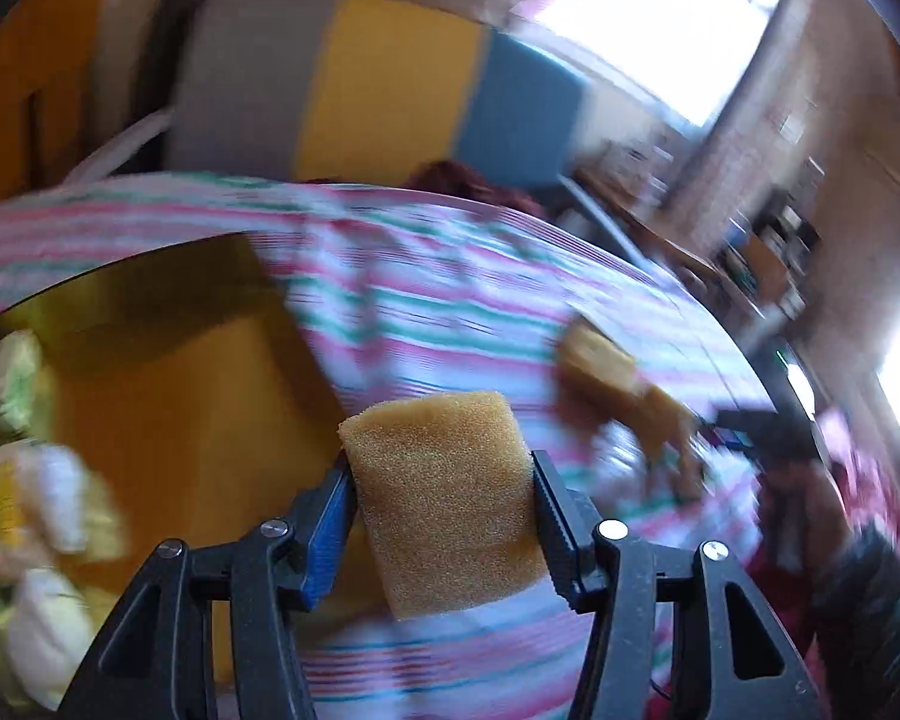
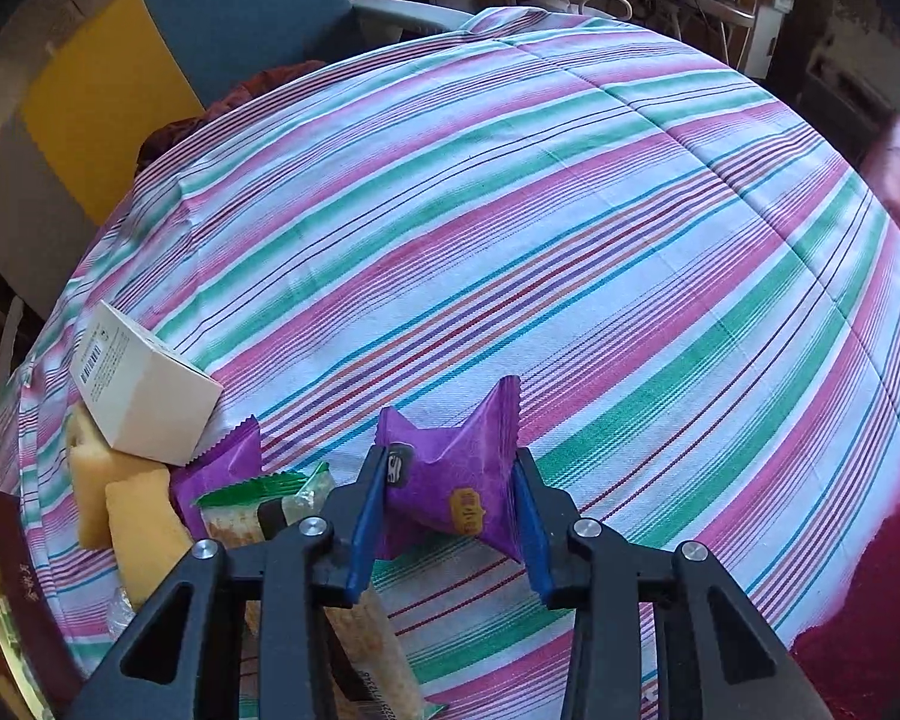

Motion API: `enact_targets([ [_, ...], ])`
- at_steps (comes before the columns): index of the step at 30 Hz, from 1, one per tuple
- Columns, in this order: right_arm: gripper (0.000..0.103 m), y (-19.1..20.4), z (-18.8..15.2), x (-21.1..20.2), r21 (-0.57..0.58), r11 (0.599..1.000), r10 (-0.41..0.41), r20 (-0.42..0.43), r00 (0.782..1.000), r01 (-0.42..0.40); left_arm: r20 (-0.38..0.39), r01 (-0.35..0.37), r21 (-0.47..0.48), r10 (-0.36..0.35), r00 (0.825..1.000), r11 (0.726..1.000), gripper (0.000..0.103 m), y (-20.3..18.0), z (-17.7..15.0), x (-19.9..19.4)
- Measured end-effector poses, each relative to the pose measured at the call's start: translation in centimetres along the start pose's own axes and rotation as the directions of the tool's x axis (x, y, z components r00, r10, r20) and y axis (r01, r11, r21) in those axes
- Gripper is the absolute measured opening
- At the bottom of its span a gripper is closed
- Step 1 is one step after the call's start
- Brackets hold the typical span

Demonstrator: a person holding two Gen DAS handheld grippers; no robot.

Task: Organize objects
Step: 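Carry the yellow sponge over the gold tray and release it with the left gripper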

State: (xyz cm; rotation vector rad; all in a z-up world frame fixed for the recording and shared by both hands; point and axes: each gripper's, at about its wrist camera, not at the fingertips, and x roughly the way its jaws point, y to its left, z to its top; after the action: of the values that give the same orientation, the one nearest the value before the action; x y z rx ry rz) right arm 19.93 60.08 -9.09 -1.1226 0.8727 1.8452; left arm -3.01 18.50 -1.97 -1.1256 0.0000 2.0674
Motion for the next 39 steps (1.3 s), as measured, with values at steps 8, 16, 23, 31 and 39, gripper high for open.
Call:
enact_targets([
  [8,0.040,1.2,0.7,0.9,-0.016,1.000,-0.013,0.003,1.000,0.013,-0.057,-0.232,-0.200,0.225,0.973,0.952,0.056,14.2,4.2,0.6],
  [16,0.040,1.4,0.8,1.0,-0.029,0.999,-0.021,0.004,1.000,0.021,-0.115,-0.345,-0.257,0.326,0.938,0.903,0.056,21.1,6.4,3.7],
  [23,0.040,1.6,0.8,1.0,-0.038,0.999,-0.027,0.006,1.000,0.027,-0.131,-0.447,-0.270,0.427,0.895,0.853,0.063,23.4,7.3,6.0],
  [31,0.040,1.6,0.7,0.9,-0.046,0.998,-0.031,0.008,0.999,0.032,-0.140,-0.448,-0.277,0.425,0.894,0.850,0.071,23.4,7.4,4.7],
  [39,0.040,1.7,0.7,0.9,-0.053,0.998,-0.038,0.010,0.999,0.039,-0.050,-0.459,-0.201,0.458,0.887,0.866,0.077,20.1,6.7,0.6],
])
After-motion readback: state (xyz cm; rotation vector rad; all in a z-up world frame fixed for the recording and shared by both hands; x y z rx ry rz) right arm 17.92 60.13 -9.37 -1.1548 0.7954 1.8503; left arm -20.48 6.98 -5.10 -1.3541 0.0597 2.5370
